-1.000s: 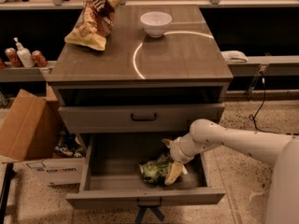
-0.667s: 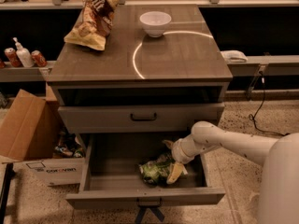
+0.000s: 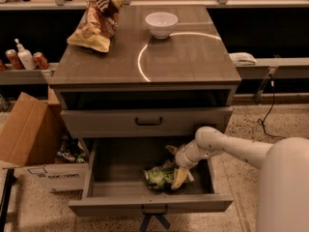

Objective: Pick green jalapeno chip bag from middle drawer and place on counter

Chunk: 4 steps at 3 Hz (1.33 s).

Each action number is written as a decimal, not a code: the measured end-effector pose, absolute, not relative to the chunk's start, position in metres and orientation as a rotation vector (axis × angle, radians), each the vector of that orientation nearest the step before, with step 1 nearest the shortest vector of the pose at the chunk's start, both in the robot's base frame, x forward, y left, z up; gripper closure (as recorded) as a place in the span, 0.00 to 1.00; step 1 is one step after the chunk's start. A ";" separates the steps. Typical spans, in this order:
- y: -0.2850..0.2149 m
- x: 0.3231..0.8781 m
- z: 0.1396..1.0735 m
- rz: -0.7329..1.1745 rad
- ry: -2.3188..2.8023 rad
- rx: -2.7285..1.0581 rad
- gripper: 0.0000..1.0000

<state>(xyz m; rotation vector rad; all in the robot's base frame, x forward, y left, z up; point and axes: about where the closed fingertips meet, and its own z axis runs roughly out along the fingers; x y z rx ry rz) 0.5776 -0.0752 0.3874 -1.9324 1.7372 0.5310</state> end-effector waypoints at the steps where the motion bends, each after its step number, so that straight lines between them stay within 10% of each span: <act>1: -0.072 0.581 0.356 0.574 1.706 -1.965 0.19; 4: -0.076 0.584 0.346 0.601 1.685 -1.973 0.87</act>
Offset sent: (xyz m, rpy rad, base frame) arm 0.0163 -0.0109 -0.0885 0.0460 0.0280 0.0835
